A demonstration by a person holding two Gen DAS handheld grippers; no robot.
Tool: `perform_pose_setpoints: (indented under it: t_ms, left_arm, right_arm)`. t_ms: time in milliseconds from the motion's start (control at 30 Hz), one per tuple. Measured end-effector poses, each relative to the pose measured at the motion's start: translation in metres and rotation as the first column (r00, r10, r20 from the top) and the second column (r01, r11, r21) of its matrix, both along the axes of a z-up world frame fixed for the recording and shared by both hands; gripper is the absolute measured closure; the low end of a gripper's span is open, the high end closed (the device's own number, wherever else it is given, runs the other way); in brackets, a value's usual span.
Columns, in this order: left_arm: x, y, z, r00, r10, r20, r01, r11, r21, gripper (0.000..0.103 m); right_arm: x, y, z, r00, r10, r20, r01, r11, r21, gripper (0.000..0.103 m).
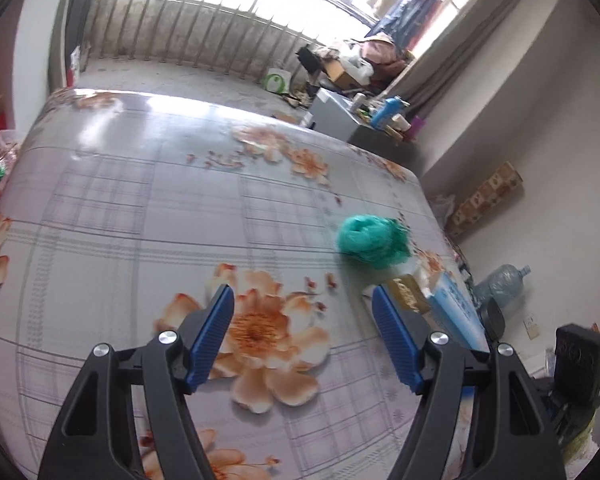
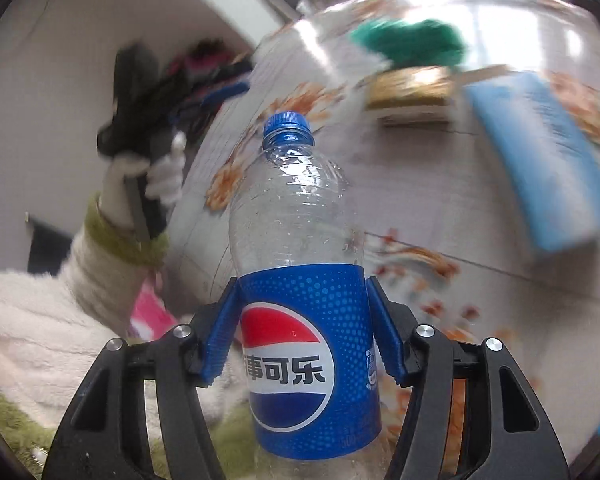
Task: Collect trash
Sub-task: 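Grasp the clear Pepsi bottle with the right gripper while the left gripper grasps the blue medicine box, then lift the blue box with the left gripper while the right gripper lifts the Pepsi bottle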
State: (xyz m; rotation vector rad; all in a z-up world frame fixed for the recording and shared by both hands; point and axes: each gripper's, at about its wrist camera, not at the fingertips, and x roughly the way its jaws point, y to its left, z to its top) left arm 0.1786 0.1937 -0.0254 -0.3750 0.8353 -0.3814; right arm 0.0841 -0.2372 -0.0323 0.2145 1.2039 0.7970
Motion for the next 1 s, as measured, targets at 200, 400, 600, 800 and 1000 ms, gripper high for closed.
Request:
perform_pose_setpoints:
  t_ms: [200,400,600,800,1000]
  left_arm:
    - [-0.006,-0.053,0.021,0.987,-0.135,0.082,0.137,0.99,-0.013,0.034]
    - [-0.001,-0.122,0.02,0.962,-0.27,0.041,0.272,0.96,-0.073,0.034]
    - [0.015,-0.192,0.003,0.941,-0.335,-0.044,0.331,0.94,-0.08,0.036]
    - [0.032,-0.21,-0.025,0.938,-0.313,-0.151,0.296,0.947,-0.125,0.038]
    - [0.022,-0.195,-0.028,0.935,-0.307,-0.18,0.289,0.95,-0.119,0.038]
  right_arm:
    - [0.016,-0.083,0.035,0.951,-0.277,0.135,0.283,0.959,-0.028,0.045]
    - [0.077,-0.115,0.017,0.904,-0.404,0.137,0.422,0.895,-0.145,0.045]
    - [0.126,-0.104,-0.027,0.935,-0.354,-0.009,0.348,0.923,-0.166,0.045]
    - [0.109,-0.075,-0.043,0.96,-0.26,-0.106,0.249,0.963,-0.106,0.046]
    - [0.078,-0.064,-0.046,0.956,-0.252,-0.149,0.25,0.968,-0.034,0.046]
